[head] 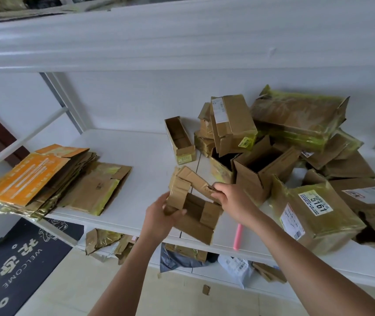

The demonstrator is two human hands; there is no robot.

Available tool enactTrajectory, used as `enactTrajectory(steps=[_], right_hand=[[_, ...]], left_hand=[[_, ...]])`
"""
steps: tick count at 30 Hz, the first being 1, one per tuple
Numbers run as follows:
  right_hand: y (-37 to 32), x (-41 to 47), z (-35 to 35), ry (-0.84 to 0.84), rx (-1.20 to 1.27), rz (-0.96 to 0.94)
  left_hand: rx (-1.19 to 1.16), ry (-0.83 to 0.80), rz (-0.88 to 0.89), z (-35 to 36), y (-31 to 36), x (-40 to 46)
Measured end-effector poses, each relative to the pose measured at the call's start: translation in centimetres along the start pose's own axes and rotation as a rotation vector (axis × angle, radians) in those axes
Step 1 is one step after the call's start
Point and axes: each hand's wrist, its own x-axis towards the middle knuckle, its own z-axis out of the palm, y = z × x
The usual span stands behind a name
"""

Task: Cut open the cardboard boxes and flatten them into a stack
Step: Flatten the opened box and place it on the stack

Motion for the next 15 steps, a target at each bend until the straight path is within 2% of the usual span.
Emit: enactTrajectory(steps=[2, 4, 7, 10, 13, 15], right_hand=[[0.4, 0.1, 0.8, -0.043, 0.046, -0.001], [1.0, 0.0, 1.9, -0.003, 0.145, 0.04], [1.3, -0.7, 3.2, 0.144, 0.414, 0.223], [1.2, -1.6, 4.1, 0.116, 0.6, 0.384], [1.3, -1.8, 5.5, 0.086, 0.671, 0.419], [1.5, -1.4, 6.6, 0.119, 0.633, 0.416]], left_hand=[[-0.033, 0.02, -0.053, 0.6, -0.2, -0.1], [-0.001, 0.072, -0.064, 1.1, -0.3, -0.3], [-0.028, 0.083, -0.095, 1.5, -0.2, -0.5], [-0.036, 0.095, -0.118, 1.6, -0.2, -0.4], [-0.063, 0.086, -0.144, 1.8, -0.2, -0.2], [-0.082, 0.076, -0.156, 2.1, -0.1, 0.0]])
